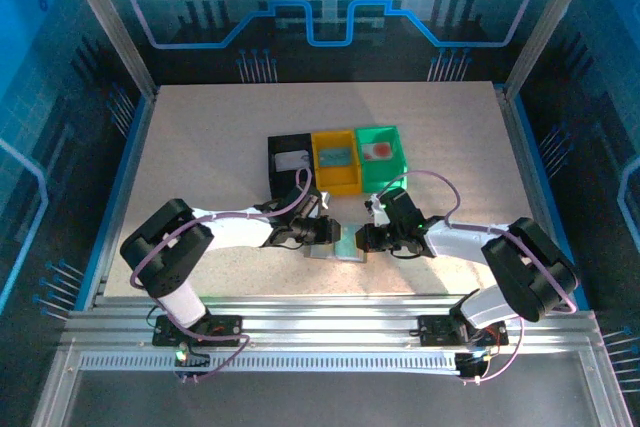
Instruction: Take the credit cards out of the card holder
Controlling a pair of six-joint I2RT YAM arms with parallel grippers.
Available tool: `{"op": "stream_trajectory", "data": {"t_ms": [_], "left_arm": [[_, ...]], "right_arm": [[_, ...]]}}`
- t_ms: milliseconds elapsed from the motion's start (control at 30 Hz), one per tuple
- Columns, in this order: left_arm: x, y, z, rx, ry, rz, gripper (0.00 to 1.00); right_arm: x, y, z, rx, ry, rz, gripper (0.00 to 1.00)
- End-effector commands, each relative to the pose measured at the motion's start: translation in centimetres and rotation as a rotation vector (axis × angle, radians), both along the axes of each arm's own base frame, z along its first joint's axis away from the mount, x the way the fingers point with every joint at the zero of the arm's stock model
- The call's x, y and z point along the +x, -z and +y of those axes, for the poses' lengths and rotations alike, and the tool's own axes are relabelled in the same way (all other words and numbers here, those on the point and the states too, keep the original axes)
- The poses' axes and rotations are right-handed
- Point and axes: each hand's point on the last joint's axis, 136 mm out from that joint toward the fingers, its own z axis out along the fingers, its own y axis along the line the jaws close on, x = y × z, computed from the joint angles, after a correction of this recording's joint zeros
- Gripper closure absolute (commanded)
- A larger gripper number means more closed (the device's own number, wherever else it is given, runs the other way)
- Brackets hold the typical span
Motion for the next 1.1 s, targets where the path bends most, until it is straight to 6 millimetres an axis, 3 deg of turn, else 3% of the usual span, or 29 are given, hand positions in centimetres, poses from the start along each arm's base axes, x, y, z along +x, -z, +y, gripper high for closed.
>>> {"op": "stream_trajectory", "data": {"t_ms": [0,833,1067], "left_arm": [[-0.24,0.51,0.06,-0.012,-0.003,0.02,0.72],[-0.39,0.98,0.7,0.026,0.002,0.011,0.74],[-0.42,1.12,0.03,-0.008,0.006,0.021,0.75]], "right_arm": [[-0.2,-0.2,0.6,0.002,-0.031,-0.003,1.0],[-0.22,-0.26,0.64,0.005,-0.032,-0.003,1.0],[-0.22,-0.24,0.66,0.005,-0.033,-0.002,1.0]]}}
